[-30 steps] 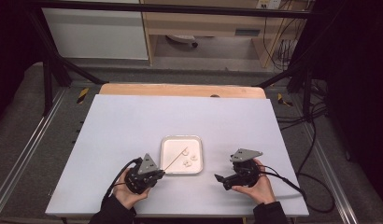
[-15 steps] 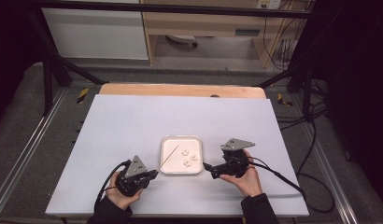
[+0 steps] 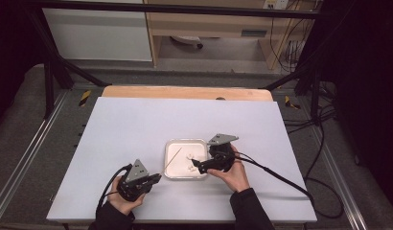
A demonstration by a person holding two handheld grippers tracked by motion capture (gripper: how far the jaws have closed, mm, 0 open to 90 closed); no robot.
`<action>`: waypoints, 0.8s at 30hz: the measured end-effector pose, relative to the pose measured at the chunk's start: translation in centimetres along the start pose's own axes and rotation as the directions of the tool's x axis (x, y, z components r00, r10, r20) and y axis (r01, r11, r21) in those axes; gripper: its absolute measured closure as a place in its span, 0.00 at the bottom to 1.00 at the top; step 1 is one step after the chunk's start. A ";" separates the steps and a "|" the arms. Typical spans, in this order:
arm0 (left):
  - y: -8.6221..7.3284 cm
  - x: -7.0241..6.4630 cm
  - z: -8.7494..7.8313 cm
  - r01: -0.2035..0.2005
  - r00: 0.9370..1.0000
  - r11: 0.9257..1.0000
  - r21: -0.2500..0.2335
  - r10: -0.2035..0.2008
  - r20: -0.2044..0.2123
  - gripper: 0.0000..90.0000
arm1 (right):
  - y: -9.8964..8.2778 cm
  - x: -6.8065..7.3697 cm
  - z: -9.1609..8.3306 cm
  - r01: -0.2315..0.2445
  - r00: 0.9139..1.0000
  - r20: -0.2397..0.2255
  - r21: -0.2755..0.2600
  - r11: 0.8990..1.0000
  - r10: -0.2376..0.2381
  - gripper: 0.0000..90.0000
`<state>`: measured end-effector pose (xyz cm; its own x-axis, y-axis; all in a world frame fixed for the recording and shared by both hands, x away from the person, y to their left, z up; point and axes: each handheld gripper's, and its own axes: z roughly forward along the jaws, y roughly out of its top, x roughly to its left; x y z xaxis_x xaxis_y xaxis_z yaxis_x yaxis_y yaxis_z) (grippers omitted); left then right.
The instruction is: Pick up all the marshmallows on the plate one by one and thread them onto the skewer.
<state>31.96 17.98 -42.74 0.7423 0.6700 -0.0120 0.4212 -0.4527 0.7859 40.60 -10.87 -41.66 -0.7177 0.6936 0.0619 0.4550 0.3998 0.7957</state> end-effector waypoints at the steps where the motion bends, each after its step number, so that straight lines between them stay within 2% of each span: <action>1: 0.0 0.0 0.0 0.000 1.000 1.000 -0.001 0.000 0.001 0.98 | 0.1 0.1 0.4 -0.004 1.000 0.002 0.004 1.000 0.004 0.05; 2: 0.0 0.0 0.0 0.001 1.000 1.000 -0.003 -0.001 0.002 0.98 | 0.3 0.2 1.1 0.007 1.000 0.005 0.028 1.000 -0.007 0.07; 5: 0.0 0.0 0.1 0.004 1.000 1.000 -0.006 -0.004 0.003 0.98 | 0.4 0.2 1.9 0.010 1.000 -0.001 0.032 0.999 -0.010 0.10; 7: 0.0 -0.1 0.2 0.007 1.000 1.000 -0.010 -0.007 0.002 0.98 | 0.5 0.2 2.6 0.015 1.000 -0.004 0.053 0.999 -0.015 0.13; 10: 0.0 -0.1 0.2 0.006 1.000 1.000 -0.011 -0.006 0.001 0.98 | 0.7 0.3 3.5 0.054 0.999 -0.009 0.070 0.996 -0.053 0.19; 13: 0.0 -0.1 0.2 0.013 1.000 1.000 -0.015 -0.014 -0.001 0.98 | 0.8 0.2 4.2 0.048 0.998 -0.034 0.053 0.997 -0.046 0.26; 14: 0.0 -0.1 0.2 0.016 1.000 1.000 -0.016 -0.016 0.000 0.98 | 0.8 0.2 4.3 0.047 0.998 -0.039 0.058 0.997 -0.045 0.28; 15: 0.0 0.0 0.3 0.016 1.000 1.000 -0.014 -0.016 0.001 0.98 | 0.8 0.1 4.7 0.069 0.997 -0.036 0.080 0.994 -0.067 0.32; 18: 0.0 0.0 0.4 0.018 1.000 1.000 -0.012 -0.018 0.004 0.98 | 0.8 0.0 4.9 0.079 0.996 -0.037 0.090 0.993 -0.076 0.36; 21: 0.0 0.0 0.5 0.017 1.000 1.000 -0.010 -0.017 0.005 0.98 | 0.7 0.1 5.2 0.091 0.995 -0.044 0.093 0.991 -0.087 0.47; 24: 0.0 0.0 0.6 0.004 1.000 1.000 -0.024 -0.004 0.010 0.98 | 0.7 0.1 5.4 0.090 0.995 -0.045 0.099 0.991 -0.086 0.52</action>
<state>32.30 17.61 -43.13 0.7456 0.6660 -0.0213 0.4120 -0.4356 0.8003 43.65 -7.29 -44.37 -0.7769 0.6294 0.0202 0.4385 0.5178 0.7346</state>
